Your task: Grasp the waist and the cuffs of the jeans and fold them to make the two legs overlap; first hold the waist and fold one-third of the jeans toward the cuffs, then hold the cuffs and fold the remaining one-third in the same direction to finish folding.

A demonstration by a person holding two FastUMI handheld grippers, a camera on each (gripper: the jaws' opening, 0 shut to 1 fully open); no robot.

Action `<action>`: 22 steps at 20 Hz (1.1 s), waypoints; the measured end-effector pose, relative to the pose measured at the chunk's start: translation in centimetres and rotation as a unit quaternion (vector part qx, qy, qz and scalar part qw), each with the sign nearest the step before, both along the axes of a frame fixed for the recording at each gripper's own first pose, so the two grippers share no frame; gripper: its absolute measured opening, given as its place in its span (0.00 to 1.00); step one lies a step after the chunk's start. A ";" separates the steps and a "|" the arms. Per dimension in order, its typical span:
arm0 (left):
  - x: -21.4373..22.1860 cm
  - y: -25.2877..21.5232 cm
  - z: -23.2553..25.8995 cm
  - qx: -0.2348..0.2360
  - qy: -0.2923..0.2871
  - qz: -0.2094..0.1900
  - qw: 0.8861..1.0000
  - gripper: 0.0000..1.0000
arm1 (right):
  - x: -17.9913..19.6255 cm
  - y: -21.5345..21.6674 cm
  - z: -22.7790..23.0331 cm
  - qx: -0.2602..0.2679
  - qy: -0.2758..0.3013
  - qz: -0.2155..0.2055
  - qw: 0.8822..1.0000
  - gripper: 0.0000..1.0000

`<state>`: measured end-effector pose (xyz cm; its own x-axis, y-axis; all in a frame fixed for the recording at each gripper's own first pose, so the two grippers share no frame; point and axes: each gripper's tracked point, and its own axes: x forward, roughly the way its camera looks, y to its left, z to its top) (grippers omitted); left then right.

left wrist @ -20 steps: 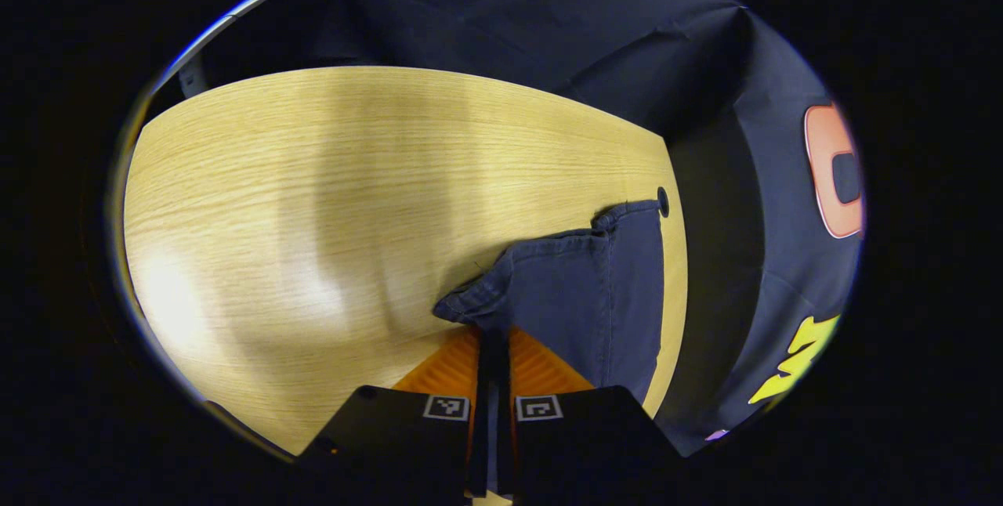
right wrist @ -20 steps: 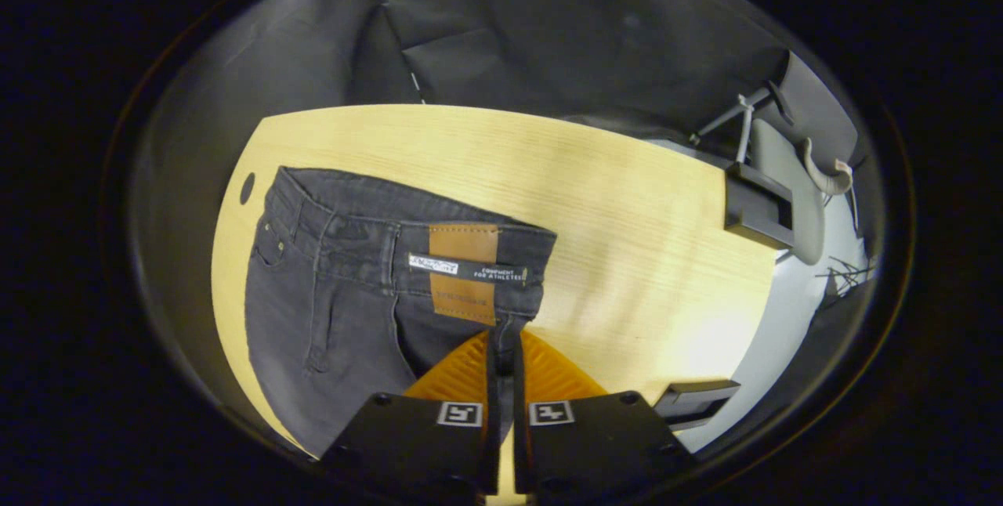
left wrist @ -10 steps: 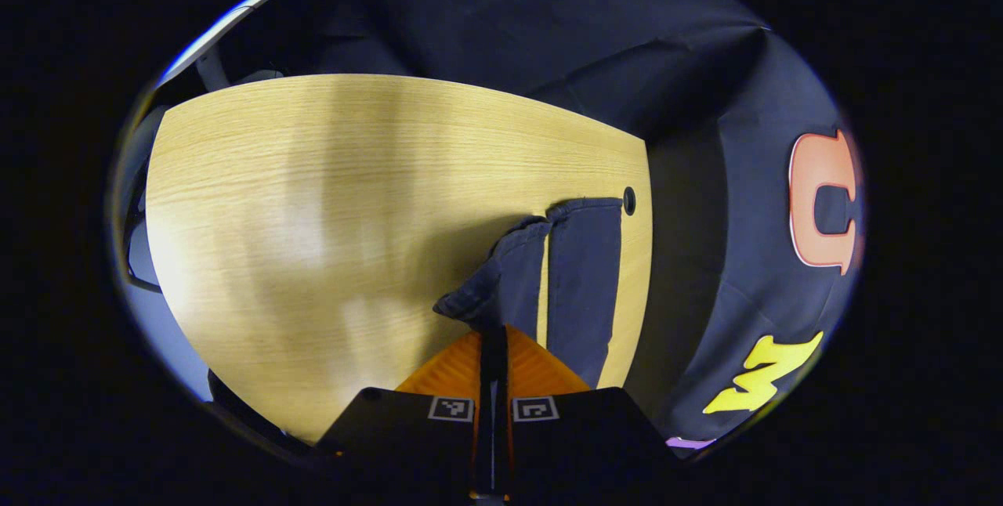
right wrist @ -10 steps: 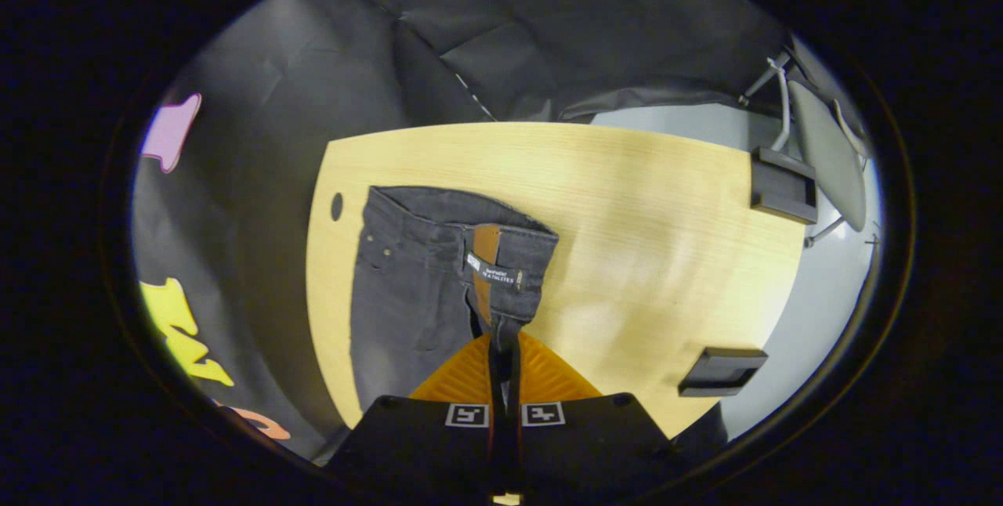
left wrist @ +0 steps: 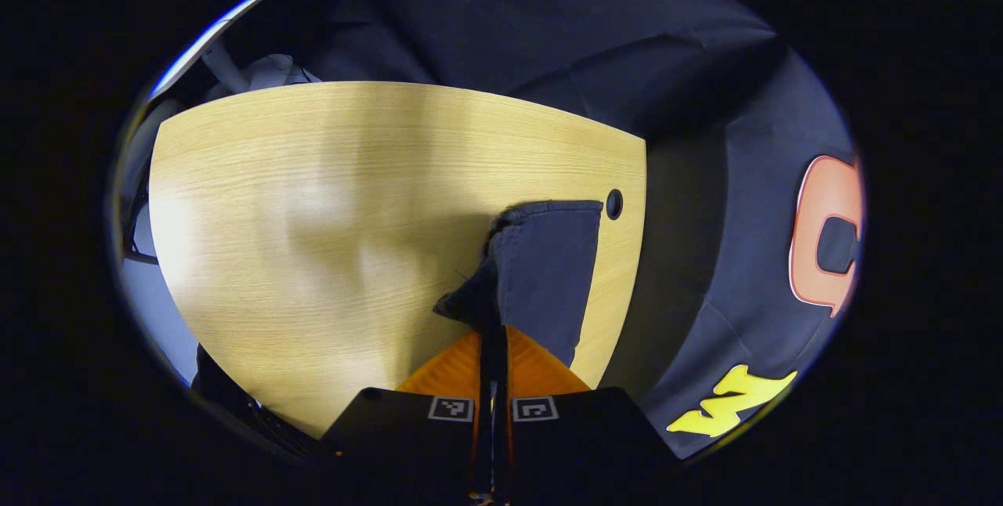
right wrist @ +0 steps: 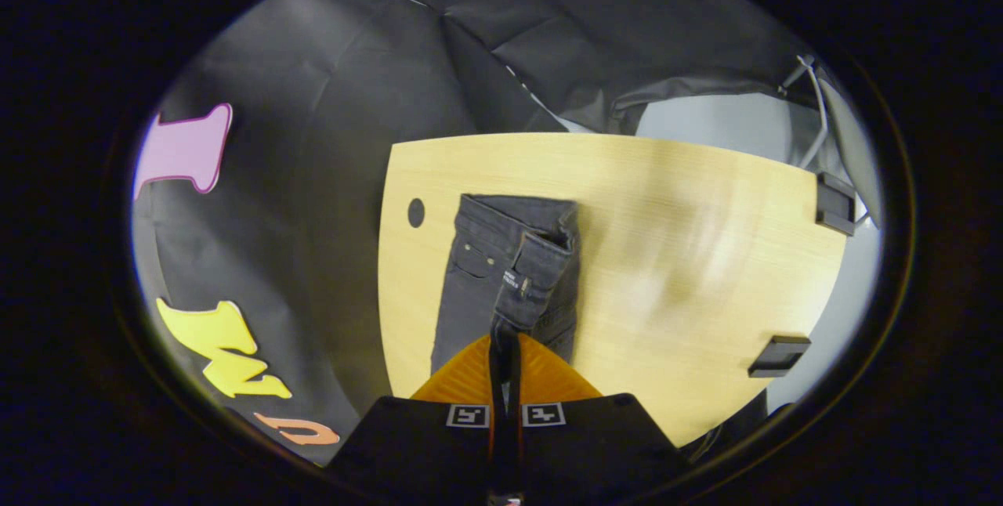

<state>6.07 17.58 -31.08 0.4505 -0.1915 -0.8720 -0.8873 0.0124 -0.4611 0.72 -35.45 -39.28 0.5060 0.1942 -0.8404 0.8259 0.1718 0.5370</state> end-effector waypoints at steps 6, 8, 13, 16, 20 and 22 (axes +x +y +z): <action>8.9 0.4 0.2 0.013 -0.017 -0.046 0.999 0.04 | 2.8 -0.2 -0.7 -0.005 -0.006 0.022 1.000 0.01; 11.7 0.4 -1.1 0.004 -0.020 -0.064 0.998 0.04 | 3.9 -0.4 -1.2 -0.004 -0.007 0.023 1.000 0.00; 16.1 0.1 -7.2 -0.009 -0.001 -0.066 0.998 0.04 | 7.8 0.1 -3.8 0.030 -0.007 0.009 0.999 0.00; 17.2 -0.6 -9.6 -0.013 0.006 -0.082 0.997 0.04 | 8.3 0.0 -5.3 0.045 0.002 -0.001 0.999 0.01; 17.4 -0.8 -11.8 -0.005 0.021 -0.095 0.995 0.05 | 9.0 0.1 -6.9 0.052 0.010 -0.002 0.999 0.01; 17.9 -0.9 -11.8 -0.011 0.010 -0.097 0.995 0.10 | 9.1 0.1 -7.3 0.056 0.008 0.007 0.998 0.01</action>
<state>23.96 16.64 -42.92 0.3866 -0.2923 -0.8747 -0.8780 0.1737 -0.4461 9.83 -35.39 -46.62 0.4889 0.2939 -0.8214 0.8329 0.1227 0.5396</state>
